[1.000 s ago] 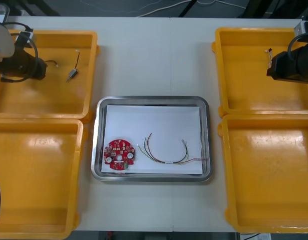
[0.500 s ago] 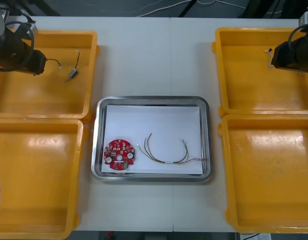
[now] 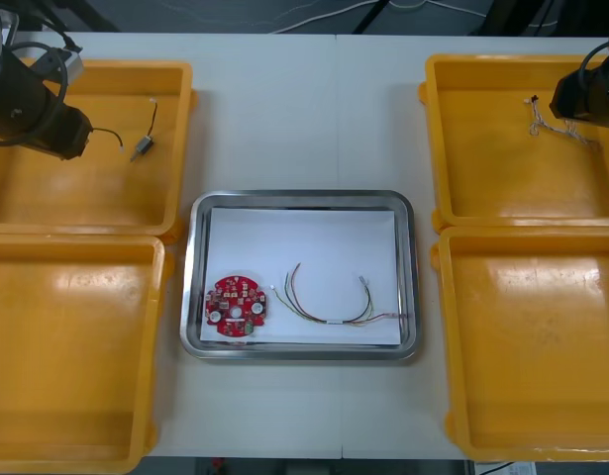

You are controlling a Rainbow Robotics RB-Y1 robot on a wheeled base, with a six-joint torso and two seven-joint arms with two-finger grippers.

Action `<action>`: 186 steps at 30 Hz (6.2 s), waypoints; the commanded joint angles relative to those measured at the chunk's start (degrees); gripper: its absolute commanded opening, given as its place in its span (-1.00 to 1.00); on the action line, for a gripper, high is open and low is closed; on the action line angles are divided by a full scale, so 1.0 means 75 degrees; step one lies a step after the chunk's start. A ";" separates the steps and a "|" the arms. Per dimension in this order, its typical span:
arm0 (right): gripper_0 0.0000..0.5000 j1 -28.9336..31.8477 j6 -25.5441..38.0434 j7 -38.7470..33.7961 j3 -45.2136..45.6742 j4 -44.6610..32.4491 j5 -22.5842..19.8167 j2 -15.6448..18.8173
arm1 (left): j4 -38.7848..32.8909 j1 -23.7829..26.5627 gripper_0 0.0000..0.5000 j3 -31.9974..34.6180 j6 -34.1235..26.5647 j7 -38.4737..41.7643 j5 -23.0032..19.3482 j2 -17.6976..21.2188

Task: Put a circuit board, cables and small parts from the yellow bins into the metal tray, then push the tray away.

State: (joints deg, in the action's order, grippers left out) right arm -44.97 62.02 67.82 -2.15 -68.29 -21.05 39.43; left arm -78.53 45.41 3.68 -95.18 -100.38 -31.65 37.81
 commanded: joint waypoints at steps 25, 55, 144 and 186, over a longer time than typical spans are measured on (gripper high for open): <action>1.00 -0.0450 -0.2667 -0.0711 0.0322 0.1442 0.1307 -0.1097 | -0.4447 -0.1238 -1.00 -0.1159 -0.1676 0.5580 -0.0655 0.0033; -1.00 -0.0450 -0.2937 -0.0839 0.0357 0.2098 0.1178 -0.1401 | -0.5256 -0.1226 -1.00 -0.3784 -0.0879 0.7959 -0.0128 -0.0471; 1.00 -0.2172 0.2934 -0.5047 0.2584 0.1664 0.2045 -0.2257 | -0.5162 -0.1016 1.00 -0.3936 -0.0797 0.7912 0.0223 -0.0846; 1.00 -0.2442 0.1938 -0.6769 0.2677 0.3446 0.2245 -0.2257 | -0.2677 -0.0160 1.00 -0.0971 -0.0270 0.3049 0.0177 -0.0154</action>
State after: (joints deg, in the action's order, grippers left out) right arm -60.26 77.08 20.68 16.25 -42.50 -4.66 22.89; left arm -99.66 41.41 -6.15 -98.95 -70.73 -31.59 34.70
